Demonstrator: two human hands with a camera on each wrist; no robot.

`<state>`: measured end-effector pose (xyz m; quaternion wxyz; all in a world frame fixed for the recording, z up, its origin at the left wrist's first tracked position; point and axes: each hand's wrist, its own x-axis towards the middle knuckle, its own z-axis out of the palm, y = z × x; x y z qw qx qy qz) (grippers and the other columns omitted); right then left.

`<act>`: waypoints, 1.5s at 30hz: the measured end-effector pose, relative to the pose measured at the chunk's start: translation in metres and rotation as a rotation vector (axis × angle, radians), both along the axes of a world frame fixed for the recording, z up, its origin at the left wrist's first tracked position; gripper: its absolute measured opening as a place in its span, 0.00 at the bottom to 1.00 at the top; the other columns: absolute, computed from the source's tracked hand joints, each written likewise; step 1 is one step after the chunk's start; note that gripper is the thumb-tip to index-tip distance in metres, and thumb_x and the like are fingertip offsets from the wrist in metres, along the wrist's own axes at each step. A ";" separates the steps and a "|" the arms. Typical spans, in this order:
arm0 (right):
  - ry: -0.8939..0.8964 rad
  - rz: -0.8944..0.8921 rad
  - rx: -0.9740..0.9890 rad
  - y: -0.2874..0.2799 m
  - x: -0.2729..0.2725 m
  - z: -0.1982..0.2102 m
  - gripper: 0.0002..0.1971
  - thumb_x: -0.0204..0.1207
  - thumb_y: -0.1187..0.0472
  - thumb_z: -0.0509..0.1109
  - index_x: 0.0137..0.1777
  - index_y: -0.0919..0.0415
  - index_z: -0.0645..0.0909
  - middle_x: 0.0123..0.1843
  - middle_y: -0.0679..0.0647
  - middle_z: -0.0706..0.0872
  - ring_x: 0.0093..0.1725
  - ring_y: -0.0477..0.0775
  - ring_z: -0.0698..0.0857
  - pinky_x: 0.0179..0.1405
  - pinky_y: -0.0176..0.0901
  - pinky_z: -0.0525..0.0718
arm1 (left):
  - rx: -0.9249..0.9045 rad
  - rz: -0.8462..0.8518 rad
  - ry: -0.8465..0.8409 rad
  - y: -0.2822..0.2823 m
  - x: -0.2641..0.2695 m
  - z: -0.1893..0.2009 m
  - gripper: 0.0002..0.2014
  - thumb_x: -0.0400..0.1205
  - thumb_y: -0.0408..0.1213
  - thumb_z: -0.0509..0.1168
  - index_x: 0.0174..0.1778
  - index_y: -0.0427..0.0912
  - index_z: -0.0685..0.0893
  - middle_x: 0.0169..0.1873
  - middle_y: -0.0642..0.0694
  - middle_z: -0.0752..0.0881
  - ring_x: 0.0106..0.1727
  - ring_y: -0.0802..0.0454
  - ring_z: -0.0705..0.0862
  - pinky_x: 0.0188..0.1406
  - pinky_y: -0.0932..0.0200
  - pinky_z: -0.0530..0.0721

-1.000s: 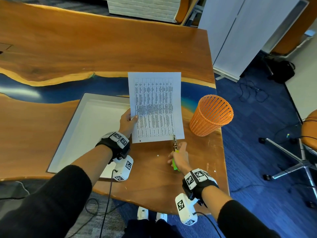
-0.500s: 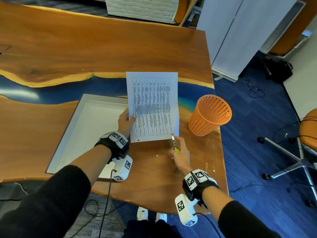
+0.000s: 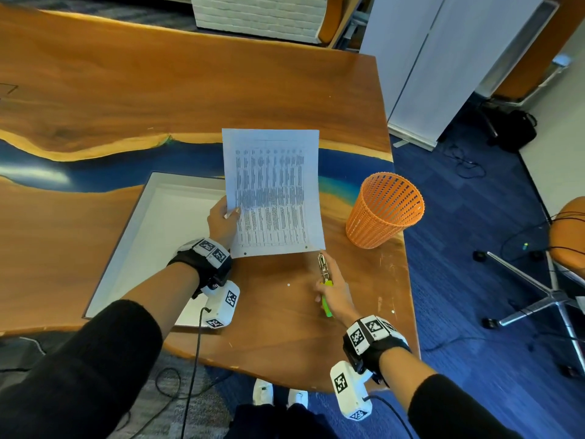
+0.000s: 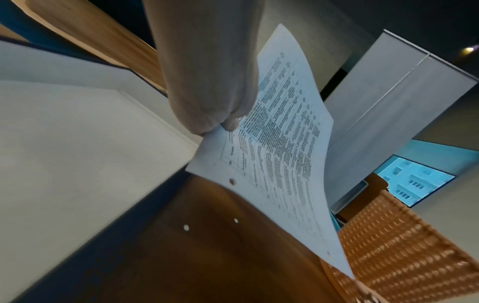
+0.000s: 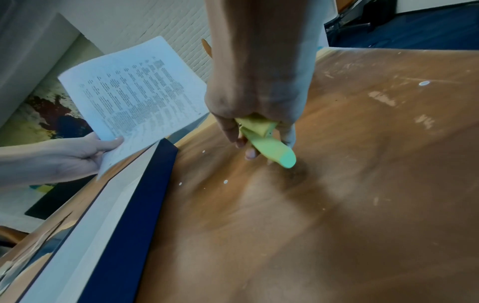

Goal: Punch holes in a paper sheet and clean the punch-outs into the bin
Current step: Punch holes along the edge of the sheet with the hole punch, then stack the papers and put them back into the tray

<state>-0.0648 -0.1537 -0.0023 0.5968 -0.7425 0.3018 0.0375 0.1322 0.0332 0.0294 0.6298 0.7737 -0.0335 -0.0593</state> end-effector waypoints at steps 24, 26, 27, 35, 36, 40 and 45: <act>0.253 -0.253 -0.436 -0.027 -0.011 -0.011 0.15 0.84 0.59 0.53 0.66 0.64 0.73 0.69 0.63 0.75 0.70 0.63 0.70 0.68 0.57 0.68 | -0.233 -0.181 0.127 0.000 -0.021 0.003 0.18 0.83 0.23 0.59 0.70 0.32 0.75 0.53 0.46 0.87 0.45 0.60 0.91 0.42 0.61 0.90; -0.065 -0.381 -0.191 -0.031 0.000 0.008 0.12 0.84 0.59 0.55 0.61 0.61 0.77 0.58 0.60 0.84 0.62 0.60 0.79 0.61 0.51 0.73 | -0.229 -0.174 0.121 0.005 -0.022 0.003 0.16 0.83 0.24 0.60 0.68 0.33 0.77 0.49 0.52 0.89 0.46 0.60 0.91 0.43 0.60 0.90; -0.142 -0.400 -0.110 -0.033 0.005 0.019 0.11 0.84 0.57 0.57 0.59 0.59 0.77 0.52 0.55 0.87 0.58 0.59 0.82 0.59 0.49 0.75 | -0.222 -0.179 0.114 0.007 -0.022 0.002 0.16 0.83 0.24 0.60 0.67 0.35 0.78 0.47 0.55 0.91 0.46 0.59 0.91 0.44 0.58 0.90; -0.259 -0.075 0.054 -0.042 0.035 0.042 0.18 0.72 0.73 0.72 0.62 0.66 0.79 0.58 0.63 0.87 0.44 0.43 0.90 0.44 0.37 0.90 | -0.227 -0.232 0.099 -0.001 -0.030 0.008 0.16 0.82 0.25 0.63 0.67 0.30 0.77 0.54 0.44 0.87 0.48 0.58 0.90 0.49 0.56 0.90; -0.273 -0.083 0.017 -0.042 0.035 0.042 0.18 0.71 0.74 0.73 0.60 0.66 0.80 0.59 0.64 0.87 0.47 0.48 0.90 0.49 0.44 0.90 | -0.220 -0.238 0.090 -0.002 -0.030 0.012 0.16 0.82 0.25 0.64 0.66 0.29 0.77 0.53 0.45 0.87 0.48 0.58 0.90 0.49 0.57 0.90; -0.361 -0.129 -0.101 -0.039 0.036 0.043 0.21 0.69 0.74 0.75 0.62 0.65 0.80 0.56 0.58 0.88 0.55 0.55 0.87 0.55 0.49 0.86 | -0.187 -0.263 0.004 -0.006 -0.035 0.018 0.15 0.81 0.25 0.65 0.64 0.31 0.80 0.52 0.49 0.87 0.49 0.62 0.89 0.47 0.64 0.88; -0.400 -0.230 -0.163 -0.032 0.041 0.045 0.10 0.78 0.71 0.67 0.56 0.63 0.81 0.48 0.56 0.87 0.49 0.53 0.85 0.50 0.52 0.83 | -0.125 -0.302 -0.032 -0.014 -0.048 0.004 0.15 0.83 0.26 0.62 0.66 0.30 0.79 0.57 0.41 0.86 0.52 0.63 0.87 0.51 0.63 0.85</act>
